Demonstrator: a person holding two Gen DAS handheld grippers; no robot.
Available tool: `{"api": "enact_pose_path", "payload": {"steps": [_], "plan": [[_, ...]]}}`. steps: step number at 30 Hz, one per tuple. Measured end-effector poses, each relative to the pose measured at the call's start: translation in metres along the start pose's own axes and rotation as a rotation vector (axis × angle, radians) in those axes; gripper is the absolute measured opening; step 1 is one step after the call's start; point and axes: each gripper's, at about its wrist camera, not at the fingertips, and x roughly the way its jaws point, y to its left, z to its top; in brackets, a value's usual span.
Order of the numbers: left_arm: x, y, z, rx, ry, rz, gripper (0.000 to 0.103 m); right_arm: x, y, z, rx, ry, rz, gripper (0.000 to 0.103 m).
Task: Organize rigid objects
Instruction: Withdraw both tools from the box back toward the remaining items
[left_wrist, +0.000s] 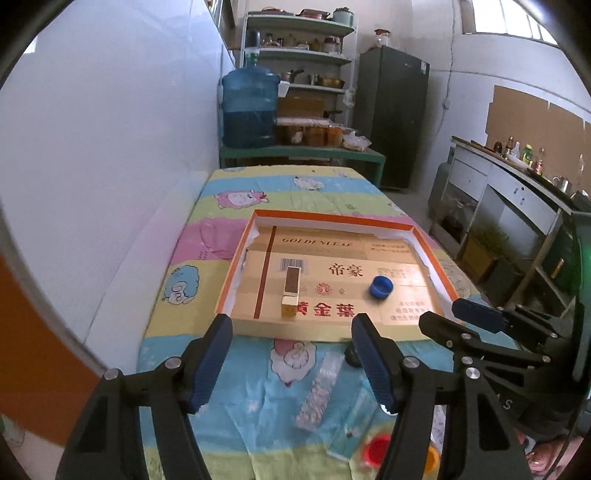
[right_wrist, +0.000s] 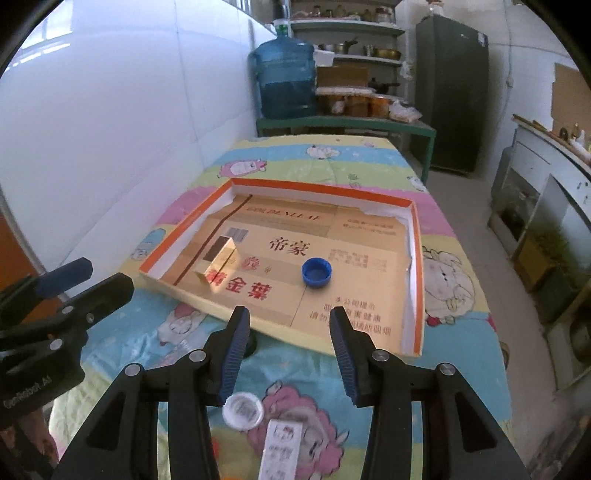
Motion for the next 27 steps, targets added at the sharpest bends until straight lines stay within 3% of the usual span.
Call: {"api": "enact_pose_path", "payload": {"steps": [4,6,19,27], "plan": [[-0.022,-0.008,-0.01,0.028,-0.019,0.0,0.067,-0.021,0.009,-0.009,-0.008,-0.027,-0.005,0.047],[-0.03,-0.011,-0.014,0.035,-0.026,0.001,0.067,-0.033,0.014,-0.016,-0.009,-0.054,-0.008,0.054],[-0.088,-0.013,-0.044,0.003,-0.086,0.003,0.067,-0.096,0.028,-0.059,0.009,-0.092,-0.024,0.054],[-0.098,-0.008,-0.063,-0.006,-0.073,0.008,0.067,-0.112,0.026,-0.079,0.027,-0.086,-0.04,0.054]]}}
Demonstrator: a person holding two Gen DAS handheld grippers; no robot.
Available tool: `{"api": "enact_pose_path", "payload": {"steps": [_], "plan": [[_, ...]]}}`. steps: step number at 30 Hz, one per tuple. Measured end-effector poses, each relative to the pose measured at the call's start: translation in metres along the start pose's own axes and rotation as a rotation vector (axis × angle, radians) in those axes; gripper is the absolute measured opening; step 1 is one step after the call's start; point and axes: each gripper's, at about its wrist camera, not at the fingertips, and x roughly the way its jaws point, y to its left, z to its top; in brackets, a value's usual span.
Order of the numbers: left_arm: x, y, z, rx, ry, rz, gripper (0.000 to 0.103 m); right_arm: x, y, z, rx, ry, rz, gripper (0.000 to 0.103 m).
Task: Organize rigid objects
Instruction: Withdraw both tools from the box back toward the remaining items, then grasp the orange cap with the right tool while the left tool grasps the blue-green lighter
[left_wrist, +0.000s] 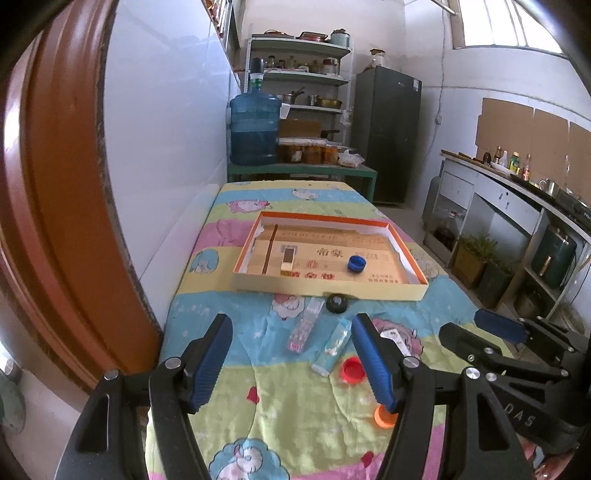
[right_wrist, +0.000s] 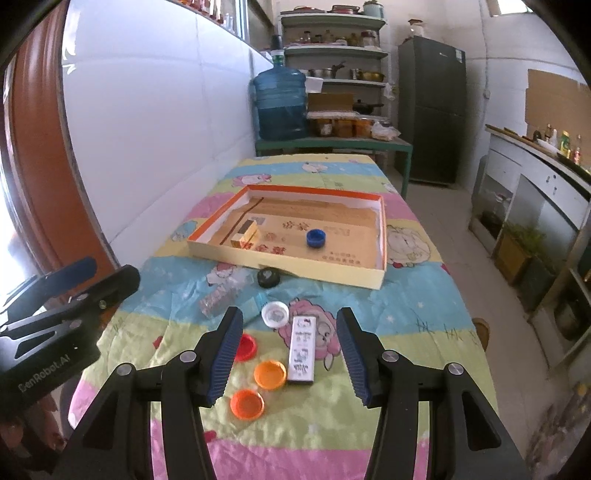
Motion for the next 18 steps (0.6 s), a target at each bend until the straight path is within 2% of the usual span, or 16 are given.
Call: {"api": "enact_pose_path", "payload": {"steps": [11,18], "plan": [[0.001,0.012,-0.032,-0.035,0.032,-0.017,0.067,0.006,-0.003,-0.032,-0.008,0.058,-0.012,0.054],[0.006,0.011,-0.046,-0.031,0.052,-0.037,0.067,0.025,0.009,-0.063,-0.038,0.12,0.051,0.054]]}}
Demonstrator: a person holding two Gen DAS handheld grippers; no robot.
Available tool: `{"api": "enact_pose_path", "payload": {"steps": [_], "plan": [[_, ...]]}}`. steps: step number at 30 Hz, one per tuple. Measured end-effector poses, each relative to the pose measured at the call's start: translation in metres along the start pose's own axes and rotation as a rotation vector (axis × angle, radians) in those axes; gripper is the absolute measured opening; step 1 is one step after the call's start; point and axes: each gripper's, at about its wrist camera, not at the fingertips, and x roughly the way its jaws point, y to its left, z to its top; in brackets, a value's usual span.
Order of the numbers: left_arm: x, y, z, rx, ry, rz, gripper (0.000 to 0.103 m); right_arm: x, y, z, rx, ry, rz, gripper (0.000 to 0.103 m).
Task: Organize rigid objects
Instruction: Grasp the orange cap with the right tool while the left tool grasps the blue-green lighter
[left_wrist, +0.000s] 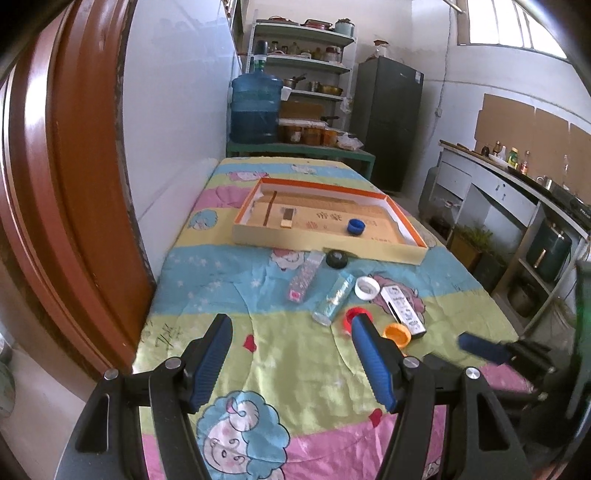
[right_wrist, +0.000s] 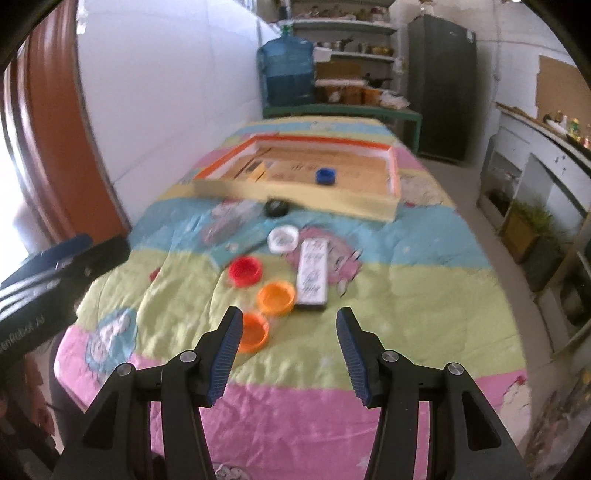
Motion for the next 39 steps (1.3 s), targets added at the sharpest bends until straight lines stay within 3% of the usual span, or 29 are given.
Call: {"api": "enact_pose_path", "payload": {"steps": [6,19,21,24,27,30,33,35,39], "plan": [[0.01,-0.001,-0.008,0.007,0.034,-0.008,0.067,0.027,0.008,-0.011,0.004,0.054,0.042,0.054],[0.031,0.002,-0.008,0.0,0.07,-0.029,0.067,0.048,0.022,-0.005,-0.068,0.03,0.014,0.054],[0.035,0.0,-0.007,0.01,0.073,-0.042,0.067,0.049,0.023,-0.006,-0.078,0.022,0.012,0.04],[0.045,-0.004,-0.002,0.032,0.083,-0.09,0.067,0.05,0.024,-0.007,-0.097,0.013,0.004,0.031],[0.057,-0.005,0.005,0.06,0.091,-0.157,0.067,0.049,0.02,-0.007,-0.09,0.012,0.02,0.03],[0.074,-0.004,0.012,0.107,0.128,-0.195,0.054,0.048,0.017,-0.008,-0.089,0.01,0.03,0.03],[0.088,-0.003,0.014,0.149,0.176,-0.187,0.044,0.046,0.014,-0.01,-0.083,0.008,0.04,0.03],[0.097,-0.004,0.013,0.193,0.206,-0.171,0.042,0.045,0.011,-0.01,-0.074,0.008,0.048,0.03],[0.109,-0.009,0.011,0.244,0.249,-0.214,0.041,0.044,0.009,-0.011,-0.063,0.007,0.061,0.03]]}}
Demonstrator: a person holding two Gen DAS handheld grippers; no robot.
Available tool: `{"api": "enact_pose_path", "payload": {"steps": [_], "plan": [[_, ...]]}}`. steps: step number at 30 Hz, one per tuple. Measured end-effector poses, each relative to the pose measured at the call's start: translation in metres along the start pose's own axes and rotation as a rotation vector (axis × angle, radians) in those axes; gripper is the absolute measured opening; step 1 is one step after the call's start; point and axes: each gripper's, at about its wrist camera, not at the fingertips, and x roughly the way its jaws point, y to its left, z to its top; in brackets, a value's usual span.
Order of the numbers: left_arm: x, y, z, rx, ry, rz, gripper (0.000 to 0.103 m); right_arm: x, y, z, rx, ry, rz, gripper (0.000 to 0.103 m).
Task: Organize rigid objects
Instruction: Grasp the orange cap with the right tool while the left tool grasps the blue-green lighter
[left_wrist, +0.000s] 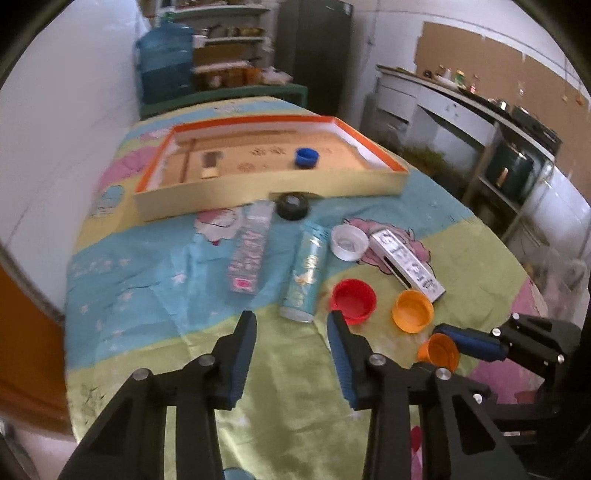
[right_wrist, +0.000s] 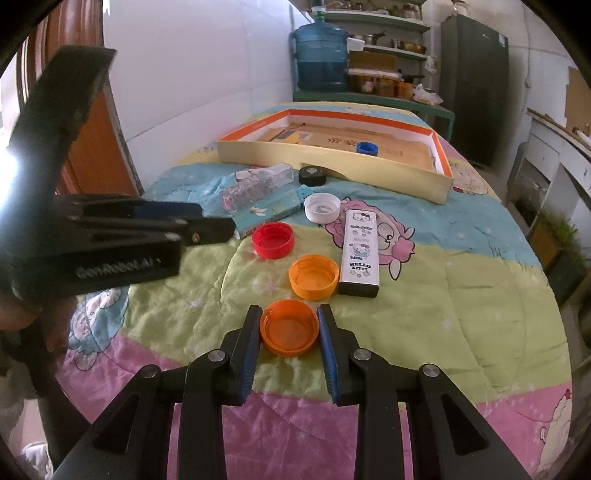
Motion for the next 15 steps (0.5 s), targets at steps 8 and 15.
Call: {"api": "enact_pose_path", "payload": {"steps": [8,15], "plan": [[0.02,-0.005,0.01,0.099,0.045,0.024,0.041,-0.002,-0.004,-0.001,0.017,-0.006,0.018,0.03],[0.032,-0.007,0.024,0.14,0.045,-0.01,0.04,0.0,-0.002,-0.001,0.016,-0.012,0.015,0.03]]}}
